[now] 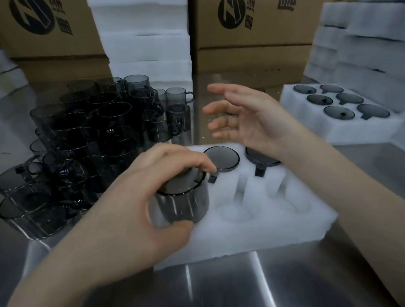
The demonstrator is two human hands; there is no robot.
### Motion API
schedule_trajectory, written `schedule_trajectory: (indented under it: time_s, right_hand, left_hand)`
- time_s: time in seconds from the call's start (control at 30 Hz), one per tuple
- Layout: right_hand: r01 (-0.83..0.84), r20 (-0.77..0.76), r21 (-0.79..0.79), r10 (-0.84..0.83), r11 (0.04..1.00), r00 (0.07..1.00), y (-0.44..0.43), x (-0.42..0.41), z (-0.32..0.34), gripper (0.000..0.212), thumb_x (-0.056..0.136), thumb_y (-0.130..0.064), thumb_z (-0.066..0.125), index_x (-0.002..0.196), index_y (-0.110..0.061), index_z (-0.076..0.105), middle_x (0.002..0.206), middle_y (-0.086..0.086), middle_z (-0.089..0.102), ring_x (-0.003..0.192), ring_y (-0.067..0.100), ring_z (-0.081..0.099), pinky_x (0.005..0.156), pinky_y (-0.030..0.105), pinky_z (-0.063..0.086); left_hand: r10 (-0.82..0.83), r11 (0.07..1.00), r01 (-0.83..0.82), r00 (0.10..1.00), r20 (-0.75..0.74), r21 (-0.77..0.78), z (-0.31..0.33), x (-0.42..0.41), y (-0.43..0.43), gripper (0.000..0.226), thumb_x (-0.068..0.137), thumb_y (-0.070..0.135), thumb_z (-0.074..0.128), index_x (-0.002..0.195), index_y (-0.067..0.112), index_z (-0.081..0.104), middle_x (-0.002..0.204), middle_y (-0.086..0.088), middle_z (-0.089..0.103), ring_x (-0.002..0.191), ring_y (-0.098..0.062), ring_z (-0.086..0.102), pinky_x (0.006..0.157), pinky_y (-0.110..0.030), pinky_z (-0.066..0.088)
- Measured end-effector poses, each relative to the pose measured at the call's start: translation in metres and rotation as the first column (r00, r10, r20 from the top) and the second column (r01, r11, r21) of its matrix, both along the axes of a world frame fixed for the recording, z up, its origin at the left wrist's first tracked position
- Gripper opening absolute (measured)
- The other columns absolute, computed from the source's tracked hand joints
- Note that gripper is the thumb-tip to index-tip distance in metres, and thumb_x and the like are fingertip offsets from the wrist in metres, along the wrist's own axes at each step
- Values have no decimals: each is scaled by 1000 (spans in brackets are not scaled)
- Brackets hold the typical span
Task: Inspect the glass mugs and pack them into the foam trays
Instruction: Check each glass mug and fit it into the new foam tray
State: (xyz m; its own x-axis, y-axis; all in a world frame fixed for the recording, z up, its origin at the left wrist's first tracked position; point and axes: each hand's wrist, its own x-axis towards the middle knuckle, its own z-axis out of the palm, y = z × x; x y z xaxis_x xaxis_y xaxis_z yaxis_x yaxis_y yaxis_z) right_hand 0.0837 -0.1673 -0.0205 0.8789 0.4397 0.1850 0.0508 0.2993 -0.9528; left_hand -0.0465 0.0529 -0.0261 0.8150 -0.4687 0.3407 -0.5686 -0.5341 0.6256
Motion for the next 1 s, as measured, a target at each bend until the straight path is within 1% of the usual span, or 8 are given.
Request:
schedule_trajectory:
  time_s: [0.07,0.37,0.57,0.63,0.73,0.87,0.93,1.0]
  right_hand:
    - [3,4,-14,-3,1000,1000,0,-1,0,23,99,-15,49,118,-13,61,93,10,71,72,24,67,69,35,57]
    - [9,17,-52,-8,999,1000,2,-3,1,22,100,-12,46,117,-13,61,91,10,71,70,22,67,69,34,57]
    - [3,16,-56,-2,998,1000,2,-3,2,23,100,-10,46,117,-12,62,90,10,71,69,22,67,70,35,57]
    - [5,16,-57,-4,998,1000,2,-3,2,23,100,-10,46,116,-13,62,90,9,71,69,21,67,69,35,57]
    - [10,13,-48,-9,999,1000,2,-3,1,23,100,-9,46,117,-12,62,89,10,71,69,22,67,69,35,57]
    - [27,29,-52,-26,998,999,3,-3,0,23,100,-7,46,114,-12,63,88,10,71,67,22,66,68,35,57]
    - [88,62,-38,-85,995,994,4,-3,0,23,99,-4,46,109,-11,66,83,9,71,64,21,66,64,33,57]
    - [217,110,-10,-215,976,970,3,-2,0,26,97,2,45,100,-11,67,75,7,71,58,19,65,59,30,55]
  left_hand:
    - [-31,999,31,999,27,-11,-1,-4,2,58,65,20,68,119,37,58,132,11,53,128,-10,48,101,-19,37]
    - [-16,1000,16,999,41,7,-6,-5,0,35,75,35,61,110,38,59,131,21,52,131,-2,44,99,-7,30]
    - [68,980,-83,994,84,180,-25,-12,-6,32,86,64,32,109,45,45,141,43,31,143,13,2,110,-7,5]
    - [111,970,-123,991,69,209,-28,-15,-8,35,91,58,21,117,50,42,140,48,25,143,12,-5,111,-9,-2]
    - [168,950,-170,985,30,261,-27,-18,-11,56,88,57,6,144,56,3,128,63,-2,138,16,-18,110,-10,-15]
    - [201,861,-192,979,32,471,-20,-18,-16,62,73,59,-17,132,56,-34,119,60,-26,126,16,-40,103,-11,-28]
    - [196,869,-192,980,40,456,-16,-14,-17,73,70,60,-14,142,54,-20,126,56,-23,128,17,-38,104,-12,-25]
    - [213,903,-212,976,37,375,-8,-8,-19,77,71,64,-1,145,52,19,144,47,3,138,17,-13,109,-9,-15]
